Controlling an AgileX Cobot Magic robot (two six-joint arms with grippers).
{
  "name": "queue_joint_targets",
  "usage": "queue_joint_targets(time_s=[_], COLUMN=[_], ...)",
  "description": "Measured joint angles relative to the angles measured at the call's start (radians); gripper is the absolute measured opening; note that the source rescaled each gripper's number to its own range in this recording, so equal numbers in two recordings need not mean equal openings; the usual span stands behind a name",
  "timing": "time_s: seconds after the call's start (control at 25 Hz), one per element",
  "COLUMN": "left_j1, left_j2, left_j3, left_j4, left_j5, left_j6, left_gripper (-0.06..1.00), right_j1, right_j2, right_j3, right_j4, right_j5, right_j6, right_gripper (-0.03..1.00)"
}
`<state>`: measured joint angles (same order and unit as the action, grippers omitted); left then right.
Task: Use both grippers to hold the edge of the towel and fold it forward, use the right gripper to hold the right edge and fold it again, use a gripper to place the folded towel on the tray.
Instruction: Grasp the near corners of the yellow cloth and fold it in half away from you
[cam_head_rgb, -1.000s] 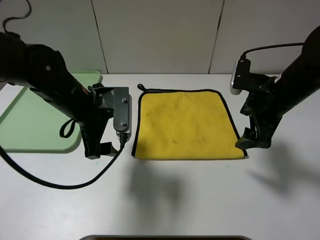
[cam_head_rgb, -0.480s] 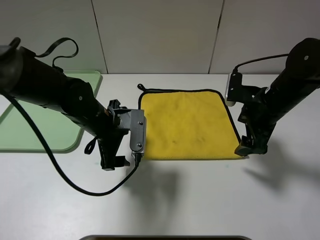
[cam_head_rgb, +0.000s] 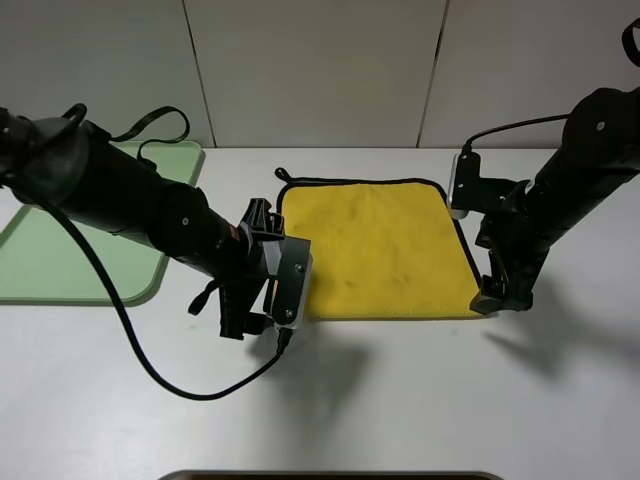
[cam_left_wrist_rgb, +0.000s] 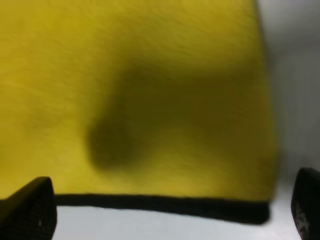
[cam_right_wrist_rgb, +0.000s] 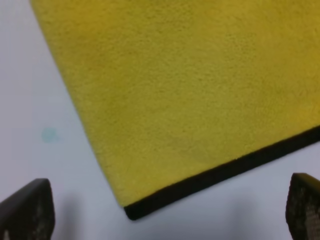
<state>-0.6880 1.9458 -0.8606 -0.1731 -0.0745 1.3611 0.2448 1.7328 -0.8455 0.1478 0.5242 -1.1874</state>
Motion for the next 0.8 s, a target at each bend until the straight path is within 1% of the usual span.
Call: queue_joint_targets(time_s=[0.12, 0.36, 0.6, 0.8], left_j1=[0.0, -0.002, -0.002, -0.002], left_j2=[0.016, 0.036, 0.036, 0.036], left_j3=[-0.005, -0.012, -0.012, -0.012], left_j4=[-0.001, -0.005, -0.007, -0.007], left_j5=[-0.036, -0.071, -0.074, -0.077], left_j6=[0.0, 0.0, 0.0, 0.0], left_gripper=[0.93, 0.92, 0.92, 0.92], right_j1=[0.0, 0.0, 0.0, 0.0], right_j2=[0.0, 0.0, 0.01, 0.064], right_j3=[0.0, 0.0, 0.023, 0.067], right_j4=[-0.004, -0.012, -0.023, -0.041], right_j5=[-0.007, -0.03, -0.06, -0.123], right_j6=[0.0, 0.0, 0.0, 0.0], right_gripper=[1.0, 1.0, 1.0, 1.0])
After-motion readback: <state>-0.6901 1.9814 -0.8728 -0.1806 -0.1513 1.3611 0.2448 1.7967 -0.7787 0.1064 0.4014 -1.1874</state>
